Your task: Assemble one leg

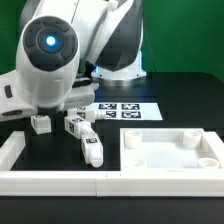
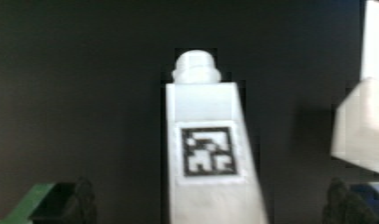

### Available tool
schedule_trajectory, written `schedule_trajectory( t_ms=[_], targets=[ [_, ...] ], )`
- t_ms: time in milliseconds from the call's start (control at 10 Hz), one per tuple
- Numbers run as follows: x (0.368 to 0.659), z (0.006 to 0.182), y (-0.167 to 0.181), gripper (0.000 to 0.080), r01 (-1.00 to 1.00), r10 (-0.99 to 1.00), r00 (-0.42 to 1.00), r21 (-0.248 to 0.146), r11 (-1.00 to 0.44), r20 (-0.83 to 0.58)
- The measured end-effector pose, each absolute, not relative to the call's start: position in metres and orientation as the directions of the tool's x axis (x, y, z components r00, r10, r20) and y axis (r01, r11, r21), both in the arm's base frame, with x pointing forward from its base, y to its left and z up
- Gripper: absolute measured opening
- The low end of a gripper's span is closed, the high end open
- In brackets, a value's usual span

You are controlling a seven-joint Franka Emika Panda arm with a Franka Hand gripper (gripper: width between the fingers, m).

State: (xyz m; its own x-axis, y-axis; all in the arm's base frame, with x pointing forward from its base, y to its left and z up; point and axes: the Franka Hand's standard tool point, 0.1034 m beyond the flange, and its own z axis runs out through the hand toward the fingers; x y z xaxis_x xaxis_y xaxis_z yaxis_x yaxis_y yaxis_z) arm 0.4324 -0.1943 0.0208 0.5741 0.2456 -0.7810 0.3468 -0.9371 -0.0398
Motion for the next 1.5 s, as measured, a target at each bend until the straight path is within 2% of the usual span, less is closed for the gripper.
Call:
schedule_trajectory(
  t_ms=[100, 200, 800, 900, 1000, 1100, 1200, 1300, 1400, 1500],
  targets=[
    [0.426, 0.018, -0.201, 0.0649, 0.330, 0.228, 0.570, -0.034, -0.943, -0.789],
    [0.427, 0.018, -0.203, 0.0649, 0.294, 0.184, 0.572, -0.009, -0.956, -0.799],
    [0.429, 0.011, -0.190, 0.0649, 0.310, 0.182, 0.562, 0.001, -0.951, -0.807],
    [0.429, 0.010, -0.190, 0.0530, 0.310, 0.183, 0.561, 0.001, -0.951, -0.807],
    [0.429, 0.010, -0.190, 0.0530, 0.311, 0.183, 0.561, 0.000, -0.951, -0.807],
    [0.429, 0.010, -0.190, 0.0336, 0.310, 0.183, 0.561, 0.000, -0.951, -0.807],
    [0.429, 0.010, -0.190, 0.0336, 0.310, 0.183, 0.561, 0.000, -0.951, -0.807],
    [0.431, 0.013, -0.190, 0.0284, 0.324, 0.204, 0.563, -0.013, -0.946, -0.801],
    [0.437, 0.025, -0.187, 0.0284, 0.341, 0.235, 0.577, -0.031, -0.940, -0.782],
    [0.440, 0.047, -0.179, 0.0284, 0.332, 0.236, 0.564, -0.045, -0.942, -0.791]
  ],
)
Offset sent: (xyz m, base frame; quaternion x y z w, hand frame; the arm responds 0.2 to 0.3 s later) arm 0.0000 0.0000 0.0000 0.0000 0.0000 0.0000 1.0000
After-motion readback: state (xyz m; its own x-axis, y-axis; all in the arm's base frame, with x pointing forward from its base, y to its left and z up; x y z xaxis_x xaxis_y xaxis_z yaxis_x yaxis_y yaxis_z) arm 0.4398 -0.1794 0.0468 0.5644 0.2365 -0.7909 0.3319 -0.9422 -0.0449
